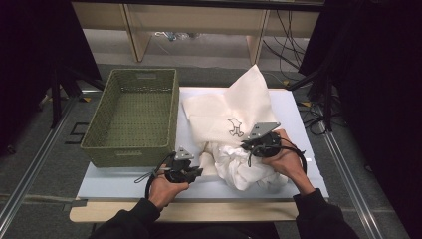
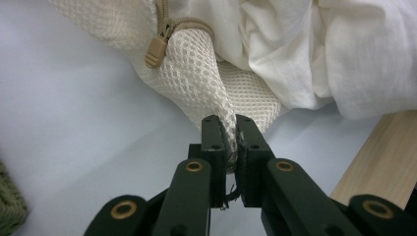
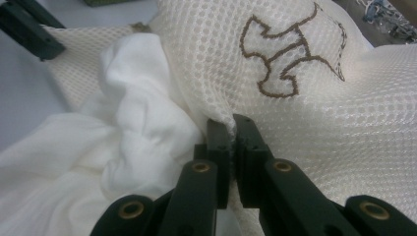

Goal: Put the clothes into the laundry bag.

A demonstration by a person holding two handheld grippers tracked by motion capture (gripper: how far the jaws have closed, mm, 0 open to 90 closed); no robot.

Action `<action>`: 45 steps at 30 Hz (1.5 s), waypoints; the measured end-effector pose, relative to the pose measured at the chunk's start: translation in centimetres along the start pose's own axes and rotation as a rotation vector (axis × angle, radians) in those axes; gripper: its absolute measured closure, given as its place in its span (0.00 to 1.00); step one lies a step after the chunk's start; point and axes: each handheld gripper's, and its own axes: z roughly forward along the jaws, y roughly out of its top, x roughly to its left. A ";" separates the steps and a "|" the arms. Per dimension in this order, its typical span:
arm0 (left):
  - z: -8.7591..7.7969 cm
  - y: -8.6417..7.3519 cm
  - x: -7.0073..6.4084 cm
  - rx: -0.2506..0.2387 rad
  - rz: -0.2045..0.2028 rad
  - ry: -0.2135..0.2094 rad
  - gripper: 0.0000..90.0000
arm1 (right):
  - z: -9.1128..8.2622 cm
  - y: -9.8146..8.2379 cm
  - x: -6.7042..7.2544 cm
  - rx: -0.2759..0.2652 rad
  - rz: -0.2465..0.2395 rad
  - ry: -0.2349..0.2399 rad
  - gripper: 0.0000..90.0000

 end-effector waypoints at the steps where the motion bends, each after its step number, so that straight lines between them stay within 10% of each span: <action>1: 0.1 -0.2 0.0 -0.002 -0.001 0.000 0.93 | 0.2 -0.1 -0.2 0.003 -0.004 -0.006 0.97; 7: -0.1 -0.2 -0.1 -0.007 0.019 0.009 0.86 | 0.1 0.1 -0.3 -0.012 0.012 0.003 0.97; 14: -1.8 2.0 -2.6 -0.181 0.039 -0.063 0.48 | -1.6 1.0 -0.3 -0.063 0.003 0.021 0.97; 24: 4.2 2.9 -6.8 -0.093 0.088 -0.169 0.20 | -2.7 1.4 -0.6 -0.088 0.007 0.018 0.97; 30: 7.5 3.9 -7.6 -0.078 0.128 -0.140 0.17 | -3.3 1.6 -0.5 -0.098 0.007 0.011 0.97; 32: 8.1 4.2 -7.4 -0.063 0.132 -0.106 0.21 | -3.7 1.7 -0.4 -0.106 -0.001 0.010 0.97; 34: 8.3 4.7 -6.8 -0.066 0.146 -0.085 0.53 | -4.0 1.8 -0.4 -0.108 0.011 0.002 0.98; 37: 8.1 5.8 -5.2 -0.090 0.059 -0.075 0.79 | -4.5 1.7 -0.4 -0.126 0.008 -0.002 0.98; 45: 7.6 8.4 -4.0 -0.182 0.038 0.009 0.85 | -6.7 2.2 -0.2 -0.182 0.015 -0.020 0.98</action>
